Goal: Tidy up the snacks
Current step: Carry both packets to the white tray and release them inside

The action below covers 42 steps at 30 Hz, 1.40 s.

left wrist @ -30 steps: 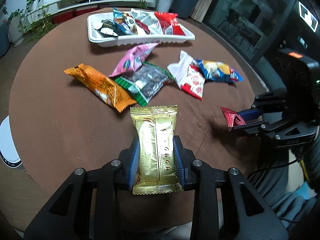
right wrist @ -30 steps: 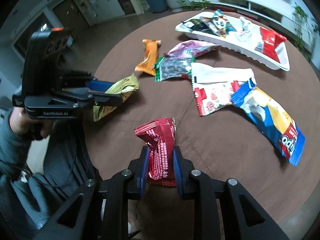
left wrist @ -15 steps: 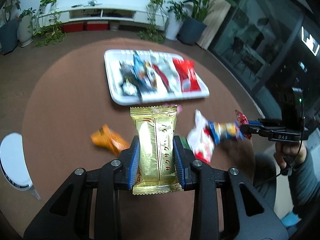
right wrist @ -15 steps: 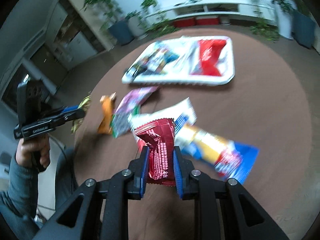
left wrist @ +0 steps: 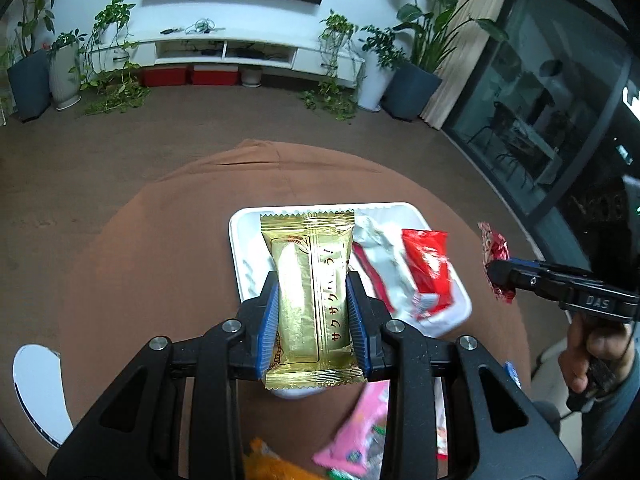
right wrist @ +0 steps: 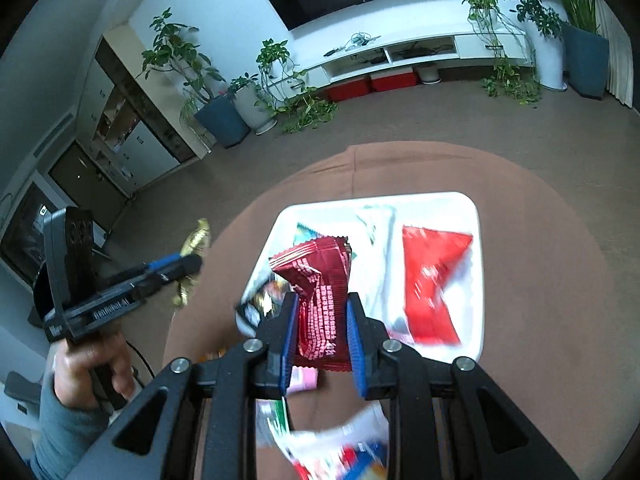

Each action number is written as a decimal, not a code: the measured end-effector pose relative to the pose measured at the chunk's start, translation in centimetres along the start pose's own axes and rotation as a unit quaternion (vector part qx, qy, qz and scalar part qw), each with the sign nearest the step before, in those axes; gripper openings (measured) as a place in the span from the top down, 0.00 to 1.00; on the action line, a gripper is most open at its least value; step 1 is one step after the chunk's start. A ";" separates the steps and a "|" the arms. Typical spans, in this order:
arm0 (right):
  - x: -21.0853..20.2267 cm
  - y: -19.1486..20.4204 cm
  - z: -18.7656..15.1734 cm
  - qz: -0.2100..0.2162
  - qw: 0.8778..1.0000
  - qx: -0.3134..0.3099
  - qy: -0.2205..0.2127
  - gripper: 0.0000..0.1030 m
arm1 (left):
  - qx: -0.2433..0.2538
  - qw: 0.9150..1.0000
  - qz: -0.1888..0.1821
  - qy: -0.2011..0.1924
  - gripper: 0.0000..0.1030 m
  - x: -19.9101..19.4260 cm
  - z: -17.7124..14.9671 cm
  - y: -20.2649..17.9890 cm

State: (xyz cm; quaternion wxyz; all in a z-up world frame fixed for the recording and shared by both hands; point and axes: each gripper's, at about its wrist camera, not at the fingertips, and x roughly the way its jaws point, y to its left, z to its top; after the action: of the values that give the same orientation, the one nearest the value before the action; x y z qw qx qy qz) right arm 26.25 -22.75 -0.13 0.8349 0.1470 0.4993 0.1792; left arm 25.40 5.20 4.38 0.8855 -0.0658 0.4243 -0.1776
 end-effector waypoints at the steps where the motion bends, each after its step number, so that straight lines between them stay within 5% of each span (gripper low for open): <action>1: 0.5 0.1 0.5 -0.003 1.000 -0.001 0.001 0.76 | -0.001 1.000 0.003 0.005 0.71 0.9 0.4 0.3; 20: 11.0 -0.3 1.7 -0.072 0.995 -0.012 0.071 0.75 | -0.006 0.998 0.028 0.065 0.71 13.7 0.7 1.8; 42: 12.1 -1.0 1.1 -0.095 0.992 -0.016 0.083 0.68 | 0.003 0.997 0.042 0.071 0.58 14.3 -0.5 1.7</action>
State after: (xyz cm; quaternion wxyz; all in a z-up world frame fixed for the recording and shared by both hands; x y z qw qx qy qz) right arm 32.61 -18.33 -9.50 0.8058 0.0698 0.5758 0.1191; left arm 33.71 1.48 -6.81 0.8601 -0.0330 0.4877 -0.1459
